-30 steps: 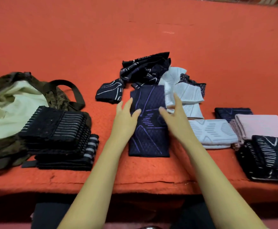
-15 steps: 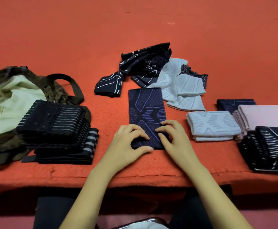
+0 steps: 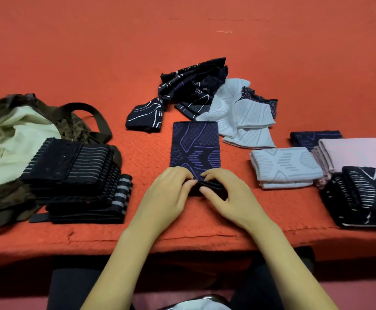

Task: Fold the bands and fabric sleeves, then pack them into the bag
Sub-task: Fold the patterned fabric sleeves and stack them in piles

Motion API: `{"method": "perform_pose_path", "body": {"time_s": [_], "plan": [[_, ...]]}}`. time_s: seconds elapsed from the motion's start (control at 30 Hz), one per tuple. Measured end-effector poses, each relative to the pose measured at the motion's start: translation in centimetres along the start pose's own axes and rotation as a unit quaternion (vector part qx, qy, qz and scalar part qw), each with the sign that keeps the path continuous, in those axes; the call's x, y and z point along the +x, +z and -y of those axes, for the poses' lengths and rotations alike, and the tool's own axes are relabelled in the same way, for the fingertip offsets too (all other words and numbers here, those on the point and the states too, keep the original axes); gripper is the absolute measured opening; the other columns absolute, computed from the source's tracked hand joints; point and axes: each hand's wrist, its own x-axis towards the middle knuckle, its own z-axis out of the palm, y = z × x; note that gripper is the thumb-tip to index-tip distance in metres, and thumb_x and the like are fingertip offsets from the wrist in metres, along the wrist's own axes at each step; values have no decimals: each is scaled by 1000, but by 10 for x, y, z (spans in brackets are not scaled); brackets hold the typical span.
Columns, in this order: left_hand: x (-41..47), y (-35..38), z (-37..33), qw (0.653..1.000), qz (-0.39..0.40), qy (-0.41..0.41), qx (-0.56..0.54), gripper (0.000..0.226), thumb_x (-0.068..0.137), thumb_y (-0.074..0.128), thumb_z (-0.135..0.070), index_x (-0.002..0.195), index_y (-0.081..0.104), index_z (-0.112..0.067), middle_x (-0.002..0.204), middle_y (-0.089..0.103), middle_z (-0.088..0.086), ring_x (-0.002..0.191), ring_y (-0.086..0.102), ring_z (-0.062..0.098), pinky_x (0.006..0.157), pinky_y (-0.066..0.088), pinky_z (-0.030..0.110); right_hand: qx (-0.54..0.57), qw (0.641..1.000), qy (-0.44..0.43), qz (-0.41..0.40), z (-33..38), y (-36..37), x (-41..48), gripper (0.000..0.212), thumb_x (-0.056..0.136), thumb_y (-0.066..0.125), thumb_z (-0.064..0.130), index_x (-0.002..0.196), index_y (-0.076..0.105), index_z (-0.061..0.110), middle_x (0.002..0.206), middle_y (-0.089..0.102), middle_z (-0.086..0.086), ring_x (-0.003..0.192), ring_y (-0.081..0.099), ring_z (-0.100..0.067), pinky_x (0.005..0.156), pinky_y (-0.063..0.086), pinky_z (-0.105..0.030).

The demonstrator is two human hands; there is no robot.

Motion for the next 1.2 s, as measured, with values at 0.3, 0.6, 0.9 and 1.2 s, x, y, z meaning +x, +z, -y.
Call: {"method": "perform_pose_path", "body": {"time_s": [0.3,0.6,0.9,1.2], "plan": [[46,2,14,971,-63,-212,-86,22,93,57,-29,105,51,-11,99,67,7,93,61,30,73,37,31,120,972,168,-116,-8,-3,49,27,86,59,47,100,55,25,77,64,4,75,59,-12,75,46,-34],[60,22,17,960,-98,-261,-37,37,96,47,-38,123,39,-16,103,65,14,95,59,37,71,40,39,36,991,87,-94,-21,13,50,36,91,54,9,125,51,19,108,57,-1,91,51,-10,85,42,-23],[53,29,25,979,-64,-189,-34,42,93,54,-25,135,49,-26,106,45,3,101,49,23,93,40,35,-32,990,108,-84,-21,16,54,36,94,48,9,129,55,11,103,48,-6,96,49,-15,84,36,-23],[51,35,25,975,-57,-186,103,53,89,36,-52,135,51,-29,112,43,6,101,40,23,89,35,37,-165,977,124,-53,-14,17,54,54,89,35,51,137,48,30,101,33,2,99,36,-21,91,34,-36]]}}
